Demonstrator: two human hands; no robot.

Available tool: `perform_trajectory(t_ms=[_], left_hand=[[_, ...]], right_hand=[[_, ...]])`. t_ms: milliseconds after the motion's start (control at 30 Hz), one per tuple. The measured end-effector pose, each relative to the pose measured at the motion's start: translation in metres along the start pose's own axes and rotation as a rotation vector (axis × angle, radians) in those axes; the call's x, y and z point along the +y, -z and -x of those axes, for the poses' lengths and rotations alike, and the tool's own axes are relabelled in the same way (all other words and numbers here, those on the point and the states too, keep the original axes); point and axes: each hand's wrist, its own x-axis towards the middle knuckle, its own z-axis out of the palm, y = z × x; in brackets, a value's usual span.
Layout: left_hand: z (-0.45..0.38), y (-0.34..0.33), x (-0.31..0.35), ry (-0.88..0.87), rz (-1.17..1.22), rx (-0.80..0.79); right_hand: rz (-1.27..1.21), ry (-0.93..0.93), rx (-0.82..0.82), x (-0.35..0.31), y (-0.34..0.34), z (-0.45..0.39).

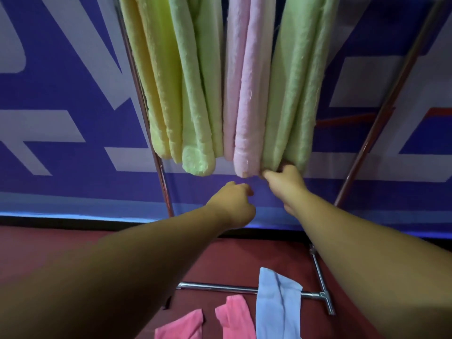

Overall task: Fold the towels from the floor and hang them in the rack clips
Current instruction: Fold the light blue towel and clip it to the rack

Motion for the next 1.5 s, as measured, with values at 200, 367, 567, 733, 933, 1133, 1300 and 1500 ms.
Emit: perform_trajectory(t_ms=[200, 367, 567, 733, 933, 1133, 1300, 1500], left_hand=[[0.014, -0.084, -0.023, 0.045, 0.032, -0.136], [0.026, -0.178, -0.056, 0.129, 0.051, -0.291], [0.045, -0.272, -0.092, 0.274, 0.137, -0.397], [0.049, -0.323, -0.122, 0.264, 0.118, -0.498], [0.051, -0.347, -0.153, 0.343, 0.134, -0.516], [0.083, -0.337, -0.157, 0.476, 0.275, -0.417], [0.106, -0.278, -0.131, 0.816, 0.701, -0.086], [0.140, -0.166, -0.116, 0.878, 1.417, -0.083]], right_hand=[[0.248, -0.209, -0.179, 0.141, -0.004, 0.034], [0.407, -0.396, -0.348, 0.286, -0.007, 0.074], [0.565, -0.599, -0.468, 0.405, -0.016, 0.120], [0.679, -0.761, -0.521, 0.453, -0.030, 0.144], [0.531, -0.788, -0.257, 0.463, -0.039, 0.138], [-0.336, -1.070, 0.067, 0.382, -0.041, 0.137], [-0.861, -0.860, -0.321, 0.252, -0.036, 0.151], [-0.982, -0.644, -0.761, 0.120, 0.002, 0.204]])
